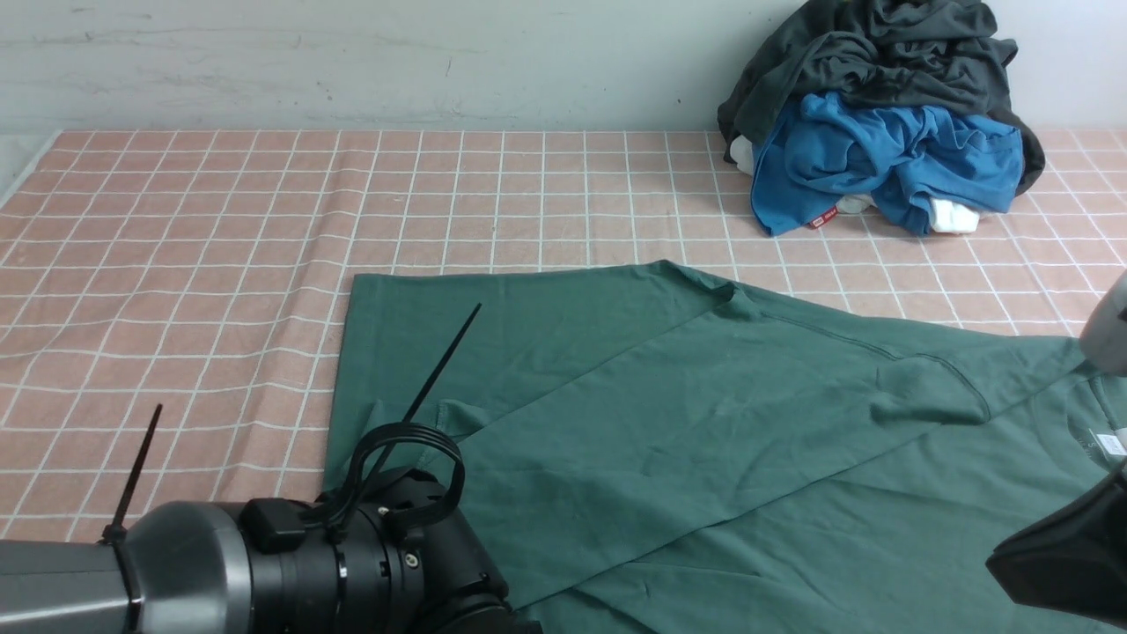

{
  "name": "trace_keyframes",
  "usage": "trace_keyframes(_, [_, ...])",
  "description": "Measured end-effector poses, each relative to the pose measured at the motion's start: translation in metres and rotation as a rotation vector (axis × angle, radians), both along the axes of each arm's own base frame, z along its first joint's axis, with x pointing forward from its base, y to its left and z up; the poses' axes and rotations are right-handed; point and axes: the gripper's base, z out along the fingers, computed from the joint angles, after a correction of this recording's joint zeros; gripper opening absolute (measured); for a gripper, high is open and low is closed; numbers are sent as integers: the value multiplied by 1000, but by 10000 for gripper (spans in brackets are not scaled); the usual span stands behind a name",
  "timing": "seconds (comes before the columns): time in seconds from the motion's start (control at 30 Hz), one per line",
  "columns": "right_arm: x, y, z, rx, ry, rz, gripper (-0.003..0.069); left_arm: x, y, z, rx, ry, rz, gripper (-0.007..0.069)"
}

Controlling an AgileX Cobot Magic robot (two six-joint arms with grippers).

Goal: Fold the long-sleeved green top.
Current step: Use both arms simultaneously to clamp the lower edge of the clothing fabric

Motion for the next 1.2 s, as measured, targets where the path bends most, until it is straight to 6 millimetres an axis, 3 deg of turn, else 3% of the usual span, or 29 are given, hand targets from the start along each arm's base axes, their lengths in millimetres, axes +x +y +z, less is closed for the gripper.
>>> trace_keyframes(0.2, [0,0,0,-4,-4,10,-14,2,8,8,12,4,28,6])
trace_keyframes(0.33, [-1,2,0,-6,-17,69,-14,6,33,25,-22,-23,102,0])
trace_keyframes(0.53, [-1,2,-4,-38,-40,147,-8,-4,81,33,6,8,156,0])
trace_keyframes(0.67, [-3,-2,-29,-125,-4,197,36,-8,92,34,-11,18,163,0])
trace_keyframes(0.73, [-7,-6,-55,-188,55,242,91,-9,92,34,-27,19,169,0])
trace_keyframes(0.8, [-13,-10,-82,-240,99,309,183,-8,90,34,-50,17,179,0])
trace_keyframes(0.83, [-14,-11,-84,-243,107,310,183,-9,90,34,-52,18,179,0])
trace_keyframes(0.87, [-17,-13,-101,-266,101,363,251,-8,89,34,-62,14,179,0])
trace_keyframes(1.03, [-20,-19,-139,-342,6,496,410,-7,88,34,-74,8,176,0])
trace_keyframes(1.2, [-20,-31,-165,-471,-121,590,447,-8,88,34,-76,9,177,0])
